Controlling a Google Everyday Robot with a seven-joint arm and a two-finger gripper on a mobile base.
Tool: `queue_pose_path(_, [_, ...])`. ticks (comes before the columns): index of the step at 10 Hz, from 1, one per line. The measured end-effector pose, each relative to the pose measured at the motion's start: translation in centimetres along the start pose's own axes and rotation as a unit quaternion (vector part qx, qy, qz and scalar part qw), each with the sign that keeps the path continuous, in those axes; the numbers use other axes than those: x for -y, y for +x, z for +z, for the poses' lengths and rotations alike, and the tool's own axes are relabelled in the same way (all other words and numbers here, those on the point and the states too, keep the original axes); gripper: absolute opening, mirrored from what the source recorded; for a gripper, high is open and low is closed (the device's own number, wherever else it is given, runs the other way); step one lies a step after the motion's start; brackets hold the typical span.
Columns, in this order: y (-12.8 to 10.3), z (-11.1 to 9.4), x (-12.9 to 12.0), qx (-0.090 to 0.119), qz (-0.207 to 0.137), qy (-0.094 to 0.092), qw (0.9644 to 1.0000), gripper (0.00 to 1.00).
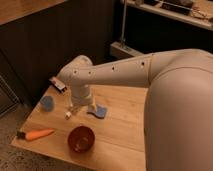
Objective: Drag the pepper across the table
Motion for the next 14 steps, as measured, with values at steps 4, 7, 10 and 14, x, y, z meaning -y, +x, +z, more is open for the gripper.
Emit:
queue_pose_path(4, [0.0, 0.0, 0.0, 0.000, 0.000, 0.000, 1.0000, 0.65])
queue_pose_path(7, [-0.2, -0.1, -0.2, 0.011, -0.017, 0.002, 0.9998, 0.65])
queue_pose_path(10, [-0.2, 0.1, -0.7, 0.026, -0.050, 0.017, 0.9983, 0.65])
queue_pose_path(14, [0.3, 0.2, -2.5, 0.046, -0.104, 0.027, 0.9931, 0.47])
